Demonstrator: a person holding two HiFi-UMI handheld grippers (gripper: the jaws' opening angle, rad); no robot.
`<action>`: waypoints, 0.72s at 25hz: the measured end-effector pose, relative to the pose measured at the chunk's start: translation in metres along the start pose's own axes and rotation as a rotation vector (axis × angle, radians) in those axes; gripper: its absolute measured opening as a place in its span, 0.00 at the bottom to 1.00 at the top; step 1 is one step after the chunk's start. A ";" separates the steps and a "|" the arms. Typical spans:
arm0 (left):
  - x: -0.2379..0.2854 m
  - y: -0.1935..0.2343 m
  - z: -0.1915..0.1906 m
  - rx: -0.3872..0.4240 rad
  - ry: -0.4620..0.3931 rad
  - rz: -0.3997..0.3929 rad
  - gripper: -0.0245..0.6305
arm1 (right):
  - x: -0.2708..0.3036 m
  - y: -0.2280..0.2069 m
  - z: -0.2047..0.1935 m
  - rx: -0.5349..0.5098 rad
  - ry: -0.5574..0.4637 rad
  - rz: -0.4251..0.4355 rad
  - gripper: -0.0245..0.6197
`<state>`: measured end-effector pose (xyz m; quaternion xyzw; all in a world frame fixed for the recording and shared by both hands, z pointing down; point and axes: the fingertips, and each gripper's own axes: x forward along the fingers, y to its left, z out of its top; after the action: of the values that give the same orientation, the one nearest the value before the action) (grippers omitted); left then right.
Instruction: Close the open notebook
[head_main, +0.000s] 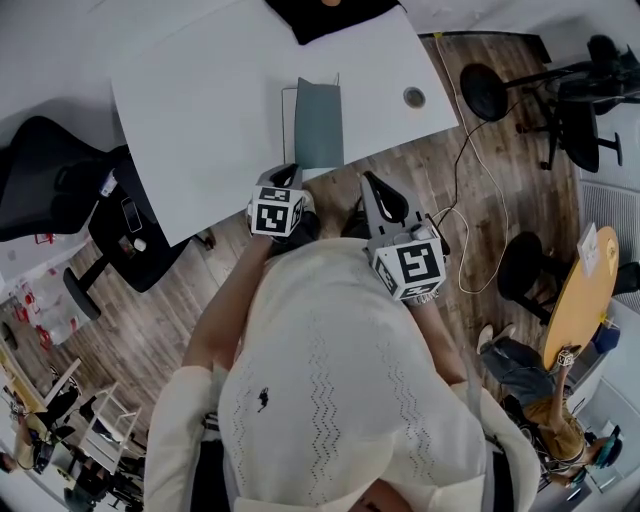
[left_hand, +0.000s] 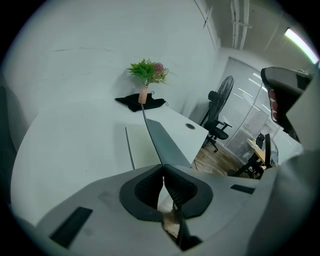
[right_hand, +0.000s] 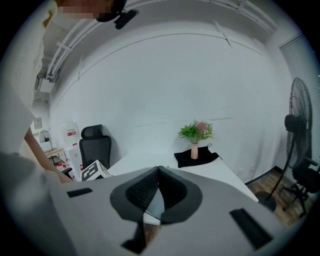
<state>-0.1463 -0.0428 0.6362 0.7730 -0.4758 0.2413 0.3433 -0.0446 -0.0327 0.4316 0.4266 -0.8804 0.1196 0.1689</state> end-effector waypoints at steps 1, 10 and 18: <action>0.000 0.001 -0.001 -0.006 0.002 0.001 0.07 | 0.000 0.000 0.000 0.001 0.000 -0.001 0.04; 0.003 0.008 -0.008 -0.009 0.028 0.022 0.07 | 0.001 0.002 -0.001 -0.002 0.005 0.003 0.04; 0.008 0.017 -0.015 -0.014 0.048 0.038 0.07 | 0.002 -0.001 -0.003 0.000 0.008 -0.001 0.04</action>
<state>-0.1589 -0.0412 0.6569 0.7554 -0.4837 0.2630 0.3553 -0.0447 -0.0338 0.4349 0.4268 -0.8795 0.1210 0.1726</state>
